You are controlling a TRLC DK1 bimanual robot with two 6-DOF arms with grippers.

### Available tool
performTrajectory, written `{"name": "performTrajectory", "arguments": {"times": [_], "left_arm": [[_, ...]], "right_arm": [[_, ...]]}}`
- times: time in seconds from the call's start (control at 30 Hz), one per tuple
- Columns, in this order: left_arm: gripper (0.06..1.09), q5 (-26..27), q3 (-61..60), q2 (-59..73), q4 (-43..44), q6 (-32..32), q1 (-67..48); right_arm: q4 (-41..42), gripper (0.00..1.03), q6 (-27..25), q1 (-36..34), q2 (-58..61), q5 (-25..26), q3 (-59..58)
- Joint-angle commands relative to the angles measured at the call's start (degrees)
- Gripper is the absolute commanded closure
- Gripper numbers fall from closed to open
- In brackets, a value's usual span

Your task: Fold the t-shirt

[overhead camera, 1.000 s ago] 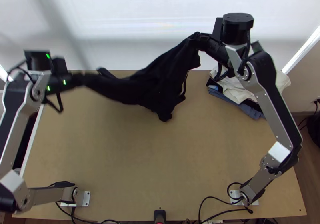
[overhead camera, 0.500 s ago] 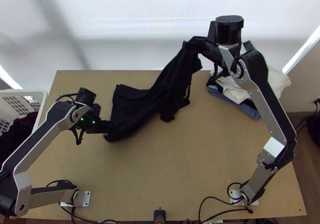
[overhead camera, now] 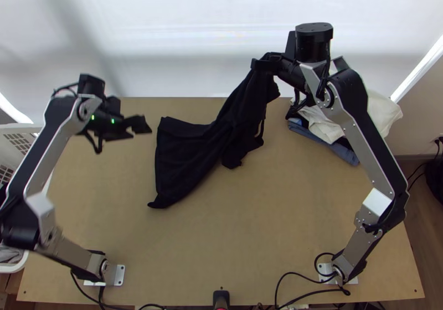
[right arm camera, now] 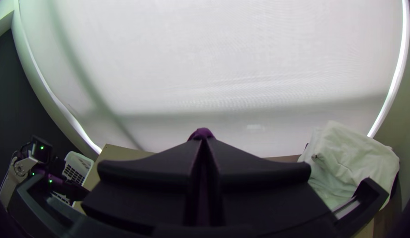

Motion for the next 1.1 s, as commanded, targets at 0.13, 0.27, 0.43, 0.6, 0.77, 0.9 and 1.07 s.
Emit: {"name": "performTrajectory", "arguments": {"times": [0.13, 0.27, 0.43, 0.6, 0.77, 0.9, 1.07], "left_arm": [[0.69, 1.2, 11.1, 13.1, -3.6, -3.9, 0.7], [0.58, 1.0, 14.7, 18.0, -3.6, -3.2, 0.7], [0.44, -2.5, 19.0, 23.6, -3.3, -0.9, 0.3], [0.44, -3.0, 23.1, 27.7, -3.0, -0.3, 0.2], [0.44, -4.9, 25.7, 31.2, -2.0, 0.3, -0.5], [0.44, -7.8, 27.9, 34.4, -1.9, 1.2, -1.7], [0.44, -9.2, 29.0, 36.8, -0.8, 1.6, -3.3]], "right_arm": [[0.9, 1.00, 1.3, 1.1, 0.8, 0.1, 0.8], [1.0, 1.00, 1.4, 1.4, 0.8, 0.1, 0.8], [1.0, 1.00, 1.4, 1.6, 0.9, 0.1, 0.8], [1.0, 1.00, 1.7, 2.1, 1.1, 0.1, 0.8], [1.2, 1.00, 1.9, 2.5, 1.3, 0.1, 0.8], [1.2, 1.00, 2.0, 2.8, 1.4, 0.1, 1.0], [1.2, 1.00, 2.2, 2.9, 1.5, 0.1, 0.9]]}}
